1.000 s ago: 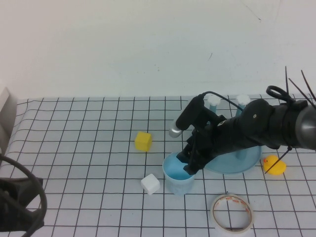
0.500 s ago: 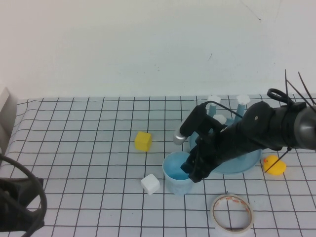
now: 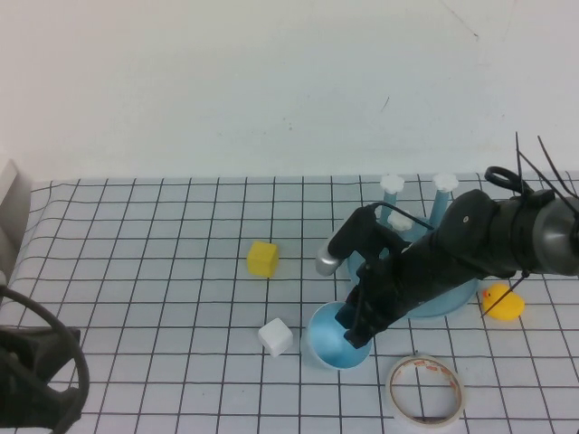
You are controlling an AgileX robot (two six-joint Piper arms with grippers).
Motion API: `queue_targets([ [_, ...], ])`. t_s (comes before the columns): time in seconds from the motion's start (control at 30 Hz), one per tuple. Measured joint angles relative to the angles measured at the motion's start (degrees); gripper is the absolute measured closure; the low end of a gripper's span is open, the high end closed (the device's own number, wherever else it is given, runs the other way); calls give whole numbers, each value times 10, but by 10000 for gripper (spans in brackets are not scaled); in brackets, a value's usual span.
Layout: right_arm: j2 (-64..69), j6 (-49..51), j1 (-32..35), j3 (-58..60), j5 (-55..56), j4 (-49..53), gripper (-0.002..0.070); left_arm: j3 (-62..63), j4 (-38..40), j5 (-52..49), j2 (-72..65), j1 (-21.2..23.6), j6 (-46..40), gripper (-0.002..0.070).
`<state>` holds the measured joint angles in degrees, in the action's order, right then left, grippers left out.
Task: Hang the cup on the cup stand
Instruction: Pick up the cup from the table, then adjust the cup with two arms
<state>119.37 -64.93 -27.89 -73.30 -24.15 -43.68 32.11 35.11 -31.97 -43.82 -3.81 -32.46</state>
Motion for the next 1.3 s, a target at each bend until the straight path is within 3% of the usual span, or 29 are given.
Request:
queue_targets([
  [0.13,-6,1,1,0,-28,4,650,0,-8,-6,0,0,-1,676],
  [0.3,-60,0,1,0,-37,9,656,0,-12,8,0,0,-9,676],
  [0.5,-176,-4,1,0,-17,9,656,0,1,121,0,0,-20,676],
  [0.8,-357,-5,1,0,51,-12,657,0,8,343,0,-10,-206,676],
  [1.03,-458,-18,1,42,78,-86,657,0,-100,362,0,-125,-239,676],
  [1.3,-591,-193,1,203,130,-342,657,0,-126,408,0,-278,-236,676],
])
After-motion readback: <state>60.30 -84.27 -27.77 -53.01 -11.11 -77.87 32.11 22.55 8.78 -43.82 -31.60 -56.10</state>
